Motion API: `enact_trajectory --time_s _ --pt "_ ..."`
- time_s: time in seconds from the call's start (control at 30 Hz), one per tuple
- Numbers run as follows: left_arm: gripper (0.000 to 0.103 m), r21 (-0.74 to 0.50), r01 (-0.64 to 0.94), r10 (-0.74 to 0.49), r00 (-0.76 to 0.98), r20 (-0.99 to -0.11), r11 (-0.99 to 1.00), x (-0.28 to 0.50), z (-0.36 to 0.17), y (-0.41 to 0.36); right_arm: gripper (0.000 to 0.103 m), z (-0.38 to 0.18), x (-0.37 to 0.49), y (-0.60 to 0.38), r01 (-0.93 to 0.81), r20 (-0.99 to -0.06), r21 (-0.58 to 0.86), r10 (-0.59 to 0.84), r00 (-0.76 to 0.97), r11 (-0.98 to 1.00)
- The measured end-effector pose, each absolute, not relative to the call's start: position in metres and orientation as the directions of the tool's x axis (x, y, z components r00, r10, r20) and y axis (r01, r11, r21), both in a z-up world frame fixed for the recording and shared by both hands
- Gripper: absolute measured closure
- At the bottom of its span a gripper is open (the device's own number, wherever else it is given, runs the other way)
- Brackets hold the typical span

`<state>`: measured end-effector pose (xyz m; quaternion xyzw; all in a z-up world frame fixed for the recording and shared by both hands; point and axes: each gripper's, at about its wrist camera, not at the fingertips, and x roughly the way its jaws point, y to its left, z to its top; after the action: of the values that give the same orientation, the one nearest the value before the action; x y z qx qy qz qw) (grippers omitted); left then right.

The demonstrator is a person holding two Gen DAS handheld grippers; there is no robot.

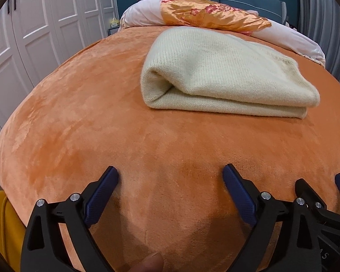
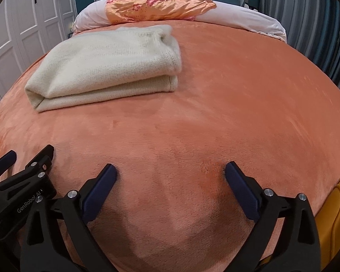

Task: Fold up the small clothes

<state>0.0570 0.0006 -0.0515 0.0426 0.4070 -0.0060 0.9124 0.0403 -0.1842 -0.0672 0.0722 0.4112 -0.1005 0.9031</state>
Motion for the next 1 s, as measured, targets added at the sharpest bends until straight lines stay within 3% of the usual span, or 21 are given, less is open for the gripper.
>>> enact_trajectory --time_s 1.0 --pt "0.01 0.072 0.071 0.009 0.646 -0.763 0.995 0.072 -0.051 0.005 0.007 -0.067 0.045 -0.182 0.244 -0.774 0.047 -0.119 0.622 0.969"
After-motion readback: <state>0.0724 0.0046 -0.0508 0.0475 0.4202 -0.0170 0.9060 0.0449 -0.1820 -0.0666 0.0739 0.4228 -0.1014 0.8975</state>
